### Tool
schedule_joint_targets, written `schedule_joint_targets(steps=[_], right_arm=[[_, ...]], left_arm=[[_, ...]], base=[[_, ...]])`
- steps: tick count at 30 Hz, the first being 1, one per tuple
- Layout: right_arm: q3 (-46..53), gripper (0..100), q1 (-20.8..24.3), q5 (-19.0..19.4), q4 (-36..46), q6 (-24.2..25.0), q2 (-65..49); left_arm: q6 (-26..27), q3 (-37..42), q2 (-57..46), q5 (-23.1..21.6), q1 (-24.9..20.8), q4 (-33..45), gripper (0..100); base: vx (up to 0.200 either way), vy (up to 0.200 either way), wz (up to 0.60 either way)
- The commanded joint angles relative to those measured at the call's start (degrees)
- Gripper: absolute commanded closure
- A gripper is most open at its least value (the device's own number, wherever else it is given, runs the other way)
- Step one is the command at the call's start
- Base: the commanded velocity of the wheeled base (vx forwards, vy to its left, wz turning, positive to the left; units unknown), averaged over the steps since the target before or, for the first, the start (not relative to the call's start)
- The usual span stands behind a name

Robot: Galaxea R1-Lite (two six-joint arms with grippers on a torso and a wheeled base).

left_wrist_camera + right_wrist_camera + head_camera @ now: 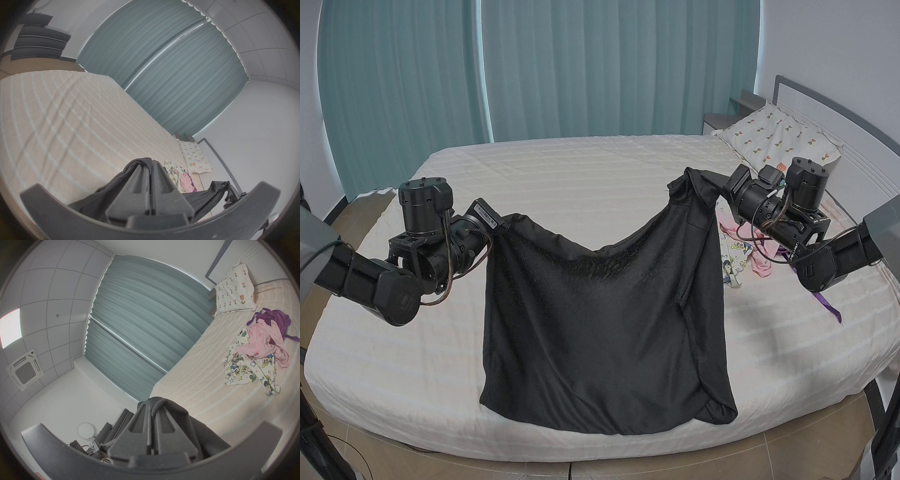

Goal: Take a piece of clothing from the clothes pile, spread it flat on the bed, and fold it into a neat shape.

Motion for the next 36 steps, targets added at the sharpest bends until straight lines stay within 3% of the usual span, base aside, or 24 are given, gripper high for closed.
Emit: schedule_joint_targets(steps=[1,15,16,17,18,23,26,28,29,32,36], right_arm=[[-1.17,100,-0.85,0.04,0.07,-0.04,4.24],[-5.3,100,-1.11,-0.22,0.25,-0.04,11.79],[-7.15,100,-1.11,-1.81,1.21,-0.04,14.34],[-7.24,100,-1.11,-1.89,1.39,-0.04,14.43],[-8.29,0,-1.29,-2.6,2.62,-0.13,15.84],[-13.21,0,-2.43,-7.26,8.86,-1.54,20.85],[-17.87,0,-3.75,-14.11,12.02,-4.09,24.36],[-19.45,0,-4.19,-16.4,14.05,-4.7,25.33],[-21.83,0,-5.06,-19.56,18.44,-6.72,26.82],[-22.27,0,-5.59,-21.76,22.13,-7.87,27.17],[-16.03,0,-5.86,-21.05,22.22,-8.31,24.01]], left_arm=[[0.0,-2.16,6.4,0.14,0.93,0.23,100],[0.0,-9.01,19.67,0.85,2.86,0.23,100],[0.0,-10.86,22.04,1.9,2.86,-0.03,0],[0.0,-10.86,22.04,1.9,2.86,-0.03,0],[-0.09,-11.83,22.83,2.08,3.03,0.23,0],[-0.18,-13.32,26.35,2.52,3.65,-0.03,0],[-0.09,-15.43,27.14,5.86,4.97,-0.12,0],[-0.09,-15.96,27.14,6.56,5.41,-0.12,0],[0.0,-16.22,27.05,7.0,6.02,-0.03,0],[0.26,-16.22,26.7,7.09,6.99,-0.03,0],[0.7,-14.99,24.41,7.0,8.22,0.41,0]], base=[[0.2,0.0,0.0],[0.029,0.0,0.0],[0.0,0.0,0.0],[0.0,0.0,0.0],[0.0,0.0,0.0],[0.0,0.0,0.0],[0.0,0.0,0.0],[0.0,0.0,0.0],[0.0,0.0,0.0],[0.0,0.0,0.0],[0.0,0.0,0.0]])
